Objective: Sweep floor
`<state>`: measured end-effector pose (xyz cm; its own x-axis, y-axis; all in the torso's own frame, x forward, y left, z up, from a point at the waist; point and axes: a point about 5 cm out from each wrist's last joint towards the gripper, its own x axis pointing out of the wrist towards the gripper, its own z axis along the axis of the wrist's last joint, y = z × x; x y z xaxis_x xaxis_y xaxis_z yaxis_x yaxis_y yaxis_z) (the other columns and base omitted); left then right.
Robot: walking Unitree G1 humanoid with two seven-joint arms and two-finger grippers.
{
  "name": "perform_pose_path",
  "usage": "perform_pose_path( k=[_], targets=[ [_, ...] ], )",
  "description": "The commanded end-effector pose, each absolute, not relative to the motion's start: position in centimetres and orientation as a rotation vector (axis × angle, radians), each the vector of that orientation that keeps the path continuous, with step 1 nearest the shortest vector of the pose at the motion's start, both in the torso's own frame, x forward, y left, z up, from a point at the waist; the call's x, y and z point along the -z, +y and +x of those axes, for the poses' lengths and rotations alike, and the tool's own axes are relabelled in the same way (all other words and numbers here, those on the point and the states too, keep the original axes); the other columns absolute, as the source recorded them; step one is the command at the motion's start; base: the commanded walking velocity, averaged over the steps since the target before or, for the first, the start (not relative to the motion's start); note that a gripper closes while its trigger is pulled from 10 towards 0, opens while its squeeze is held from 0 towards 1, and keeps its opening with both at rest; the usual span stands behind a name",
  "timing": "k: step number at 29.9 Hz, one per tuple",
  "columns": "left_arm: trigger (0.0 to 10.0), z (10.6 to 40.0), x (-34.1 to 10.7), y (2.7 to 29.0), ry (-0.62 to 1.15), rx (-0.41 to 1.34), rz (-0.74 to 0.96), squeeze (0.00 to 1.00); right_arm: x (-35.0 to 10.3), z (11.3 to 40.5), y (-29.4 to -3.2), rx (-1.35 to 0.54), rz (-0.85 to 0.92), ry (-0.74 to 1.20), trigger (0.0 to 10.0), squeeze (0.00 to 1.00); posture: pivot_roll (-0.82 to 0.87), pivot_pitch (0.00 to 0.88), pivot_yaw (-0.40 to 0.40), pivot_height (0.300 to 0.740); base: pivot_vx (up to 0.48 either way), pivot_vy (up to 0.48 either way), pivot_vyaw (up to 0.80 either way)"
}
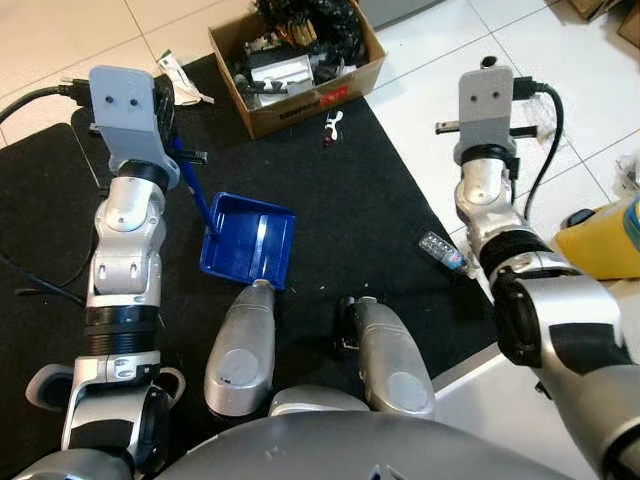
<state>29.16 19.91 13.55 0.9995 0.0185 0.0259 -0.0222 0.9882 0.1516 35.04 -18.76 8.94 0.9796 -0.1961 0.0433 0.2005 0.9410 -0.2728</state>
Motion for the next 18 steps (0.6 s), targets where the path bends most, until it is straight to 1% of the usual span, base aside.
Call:
perform_pose_path(
  k=[1, 4, 6, 7, 8, 9, 11, 12, 13, 14, 15, 17, 18],
  targets=[
    [10.0, 29.0, -14.0, 20.2, -0.035, -0.026, 0.161, 0.00, -8.4, 34.9, -18.8, 0.212, -0.198, 0.024, 10.0, 0.00, 0.41, 0.212, -0.018, 0.740, 0.000, 0.000, 0.00],
    [10.0, 29.0, -14.1, 20.2, -0.032, -0.025, 0.158, 0.00, -8.0, 34.8, -18.6, 0.201, -0.141, 0.057, 10.0, 0.00, 0.41, 0.208, -0.018, 0.740, 0.000, 0.000, 0.00],
    [10.0, 29.0, -14.2, 20.1, -0.031, -0.024, 0.155, 0.00, -7.1, 34.6, -18.6, 0.213, -0.045, 0.115, 10.0, 0.00, 0.40, 0.197, -0.020, 0.740, 0.000, 0.000, 0.00],
    [10.0, 29.1, -14.3, 20.1, -0.032, -0.025, 0.153, 0.00, -6.6, 34.4, -18.8, 0.234, 0.040, 0.153, 10.0, 0.00, 0.40, 0.193, -0.021, 0.740, 0.000, 0.000, 0.00],
    [10.0, 29.1, -14.3, 20.1, -0.032, -0.025, 0.153, 0.00, -6.5, 34.4, -18.8, 0.243, 0.072, 0.165, 10.0, 0.00, 0.40, 0.193, -0.021, 0.740, 0.000, 0.000, 0.00],
    [10.0, 29.1, -14.3, 20.1, -0.032, -0.025, 0.153, 0.00, -6.5, 34.4, -18.8, 0.243, 0.072, 0.165, 10.0, 0.00, 0.40, 0.193, -0.021, 0.740, 0.000, 0.000, 0.00],
    [10.0, 29.2, -14.3, 20.1, -0.034, -0.029, 0.149, 0.00, -6.5, 34.4, -19.1, 0.269, 0.174, 0.170, 10.0, 0.00, 0.40, 0.187, -0.025, 0.740, 0.000, 0.000, 0.00],
    [10.0, 29.2, -14.3, 20.1, -0.034, -0.029, 0.149, 0.00, -6.5, 34.4, -19.1, 0.269, 0.174, 0.170, 10.0, 0.00, 0.40, 0.187, -0.025, 0.740, 0.000, 0.000, 0.00],
    [10.0, 29.3, -14.3, 20.0, -0.034, -0.029, 0.148, 0.00, -6.7, 34.6, -19.3, 0.279, 0.233, 0.159, 10.0, 0.00, 0.39, 0.181, -0.029, 0.740, 0.000, 0.000, 0.00],
    [10.0, 29.5, -14.2, 19.9, -0.033, -0.028, 0.146, 0.00, -7.3, 35.0, -19.5, 0.289, 0.366, 0.128, 10.0, 0.00, 0.38, 0.178, -0.031, 0.740, 0.000, 0.000, 0.00],
    [10.0, 29.5, -14.2, 19.9, -0.033, -0.028, 0.146, 0.00, -7.3, 35.0, -19.5, 0.289, 0.366, 0.128, 10.0, 0.00, 0.38, 0.178, -0.031, 0.740, 0.000, 0.000, 0.00],
    [10.0, 29.6, -14.2, 19.7, -0.031, -0.025, 0.142, 0.00, -8.3, 35.5, -19.3, 0.251, 0.464, 0.074, 10.0, 0.00, 0.38, 0.173, -0.034, 0.740, 0.000, 0.000, 0.00],
    [10.0, 29.6, -14.2, 19.7, -0.031, -0.025, 0.142, 0.00, -8.3, 35.5, -19.3, 0.251, 0.464, 0.074, 10.0, 0.00, 0.38, 0.173, -0.034, 0.740, 0.000, 0.000, 0.00]
  ],
)
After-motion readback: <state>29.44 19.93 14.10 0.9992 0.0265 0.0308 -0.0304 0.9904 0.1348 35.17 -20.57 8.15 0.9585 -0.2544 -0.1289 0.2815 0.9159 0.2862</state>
